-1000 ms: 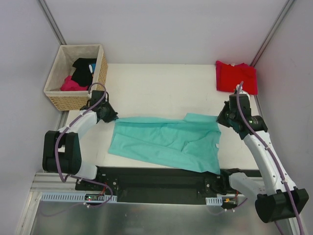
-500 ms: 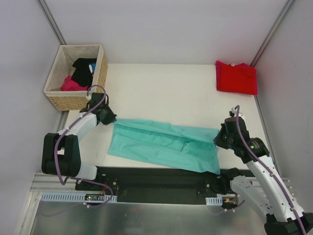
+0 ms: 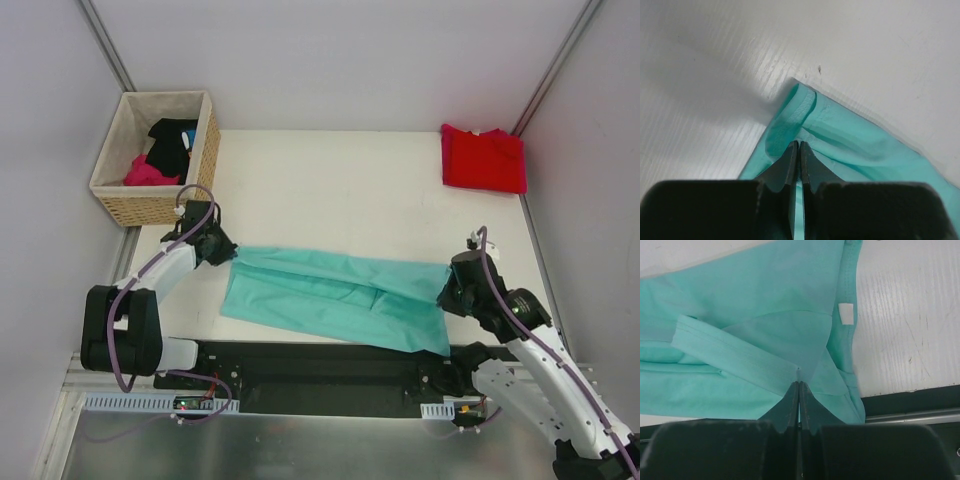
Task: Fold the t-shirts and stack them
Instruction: Fold the other side of the tshirt into a rectangle
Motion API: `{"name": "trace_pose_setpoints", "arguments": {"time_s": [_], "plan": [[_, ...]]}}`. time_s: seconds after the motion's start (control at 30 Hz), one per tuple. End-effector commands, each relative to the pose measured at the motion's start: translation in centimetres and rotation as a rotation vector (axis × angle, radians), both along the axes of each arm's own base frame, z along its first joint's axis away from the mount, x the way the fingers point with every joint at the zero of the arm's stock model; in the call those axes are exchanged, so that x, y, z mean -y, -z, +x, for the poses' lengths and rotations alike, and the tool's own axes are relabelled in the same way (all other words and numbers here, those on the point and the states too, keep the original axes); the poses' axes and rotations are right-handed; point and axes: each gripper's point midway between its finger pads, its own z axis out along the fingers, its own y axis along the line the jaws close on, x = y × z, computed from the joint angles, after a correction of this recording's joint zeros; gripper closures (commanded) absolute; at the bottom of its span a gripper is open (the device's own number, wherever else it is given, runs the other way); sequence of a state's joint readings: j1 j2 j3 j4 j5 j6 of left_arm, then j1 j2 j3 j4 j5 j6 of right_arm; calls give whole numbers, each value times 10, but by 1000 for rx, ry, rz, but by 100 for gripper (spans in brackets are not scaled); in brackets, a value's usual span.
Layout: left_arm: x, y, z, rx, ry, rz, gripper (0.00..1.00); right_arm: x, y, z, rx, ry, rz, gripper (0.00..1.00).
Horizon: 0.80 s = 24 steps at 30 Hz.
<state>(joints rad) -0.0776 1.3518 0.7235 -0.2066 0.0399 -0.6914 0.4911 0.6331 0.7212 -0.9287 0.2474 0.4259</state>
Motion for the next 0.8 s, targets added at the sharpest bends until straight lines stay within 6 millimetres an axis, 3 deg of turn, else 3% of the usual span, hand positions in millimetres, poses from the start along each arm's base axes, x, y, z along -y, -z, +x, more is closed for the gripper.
{"name": "trace_pose_setpoints", "arguments": {"time_s": [0.0, 0.33, 0.77], "plan": [[-8, -2, -13, 24, -44, 13, 100, 11, 4, -12, -18, 35, -33, 99], [-14, 2, -17, 18, -53, 49, 100, 6, 29, -36, -81, 31, -23, 99], [-16, 6, -13, 1, -54, 64, 100, -12, 45, -29, -95, -20, -139, 99]]}}
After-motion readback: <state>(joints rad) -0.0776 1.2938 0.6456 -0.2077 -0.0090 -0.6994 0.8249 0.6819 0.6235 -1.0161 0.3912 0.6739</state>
